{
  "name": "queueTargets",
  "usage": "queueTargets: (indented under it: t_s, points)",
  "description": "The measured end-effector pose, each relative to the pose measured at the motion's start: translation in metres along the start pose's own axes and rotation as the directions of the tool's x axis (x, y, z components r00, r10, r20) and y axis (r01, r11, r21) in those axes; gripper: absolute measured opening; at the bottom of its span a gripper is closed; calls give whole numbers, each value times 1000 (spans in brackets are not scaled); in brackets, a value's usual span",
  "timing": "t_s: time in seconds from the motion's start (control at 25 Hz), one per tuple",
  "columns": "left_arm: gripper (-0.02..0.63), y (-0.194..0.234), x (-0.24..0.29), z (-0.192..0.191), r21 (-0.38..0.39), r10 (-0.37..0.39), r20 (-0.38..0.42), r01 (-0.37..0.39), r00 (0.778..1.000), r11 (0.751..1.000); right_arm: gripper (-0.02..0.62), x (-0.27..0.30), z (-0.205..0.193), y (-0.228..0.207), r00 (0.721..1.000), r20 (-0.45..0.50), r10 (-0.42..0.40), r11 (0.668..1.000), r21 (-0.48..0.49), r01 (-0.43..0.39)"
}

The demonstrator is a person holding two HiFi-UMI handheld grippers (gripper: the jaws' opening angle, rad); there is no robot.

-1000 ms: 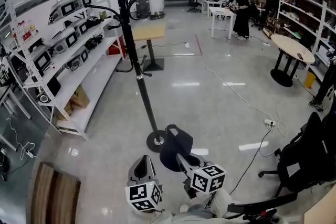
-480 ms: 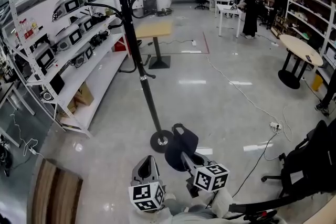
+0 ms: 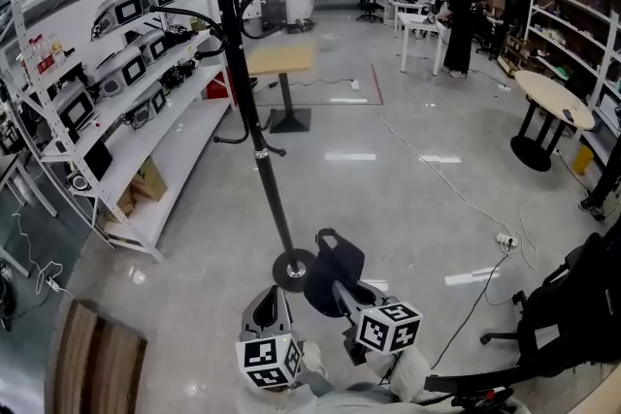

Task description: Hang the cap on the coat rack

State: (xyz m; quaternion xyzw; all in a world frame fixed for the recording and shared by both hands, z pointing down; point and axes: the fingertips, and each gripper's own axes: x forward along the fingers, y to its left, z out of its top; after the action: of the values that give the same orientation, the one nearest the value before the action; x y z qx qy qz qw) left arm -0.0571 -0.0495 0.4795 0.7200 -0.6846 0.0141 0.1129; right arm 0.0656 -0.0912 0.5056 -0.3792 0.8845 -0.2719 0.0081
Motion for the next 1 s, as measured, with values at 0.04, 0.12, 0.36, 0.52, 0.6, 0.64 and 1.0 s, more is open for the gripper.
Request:
queueTargets:
  t_s: [0.04,0.12,0.36,0.52,0.6,0.64,1.0]
  points:
    - [3,2,4,1,1,-2,1,2,1000,1000,29,4,2,-1,1000,2,0,1000,0,0]
    - [2,4,11,2,3,-6,4,6,1000,1000,29,12,4,-4,1000,3,0,1000,-2,0]
    - [3,19,30,4,-4,1,-1,-1,1000,1000,29,34,5,-9,1000,-5,-2,1000,18,2]
    - [3,24,46,7,-3,-4,-4,4,1000,1000,29,48,13,-13,1000,-3,-3,1000,21,3]
    - [3,28,54,9,-5,-7,-3,7,1000,1000,29,56,16,-16,1000,-1,-8,1000,20,8]
    - [3,30,58,11,-5,-9,-1,9,1000,1000,29,60,18,-17,1000,-1,-10,1000,19,10]
    - [3,53,96,21,-21,-17,-8,16,1000,1000,29,99,33,-23,1000,-8,-20,1000,17,20]
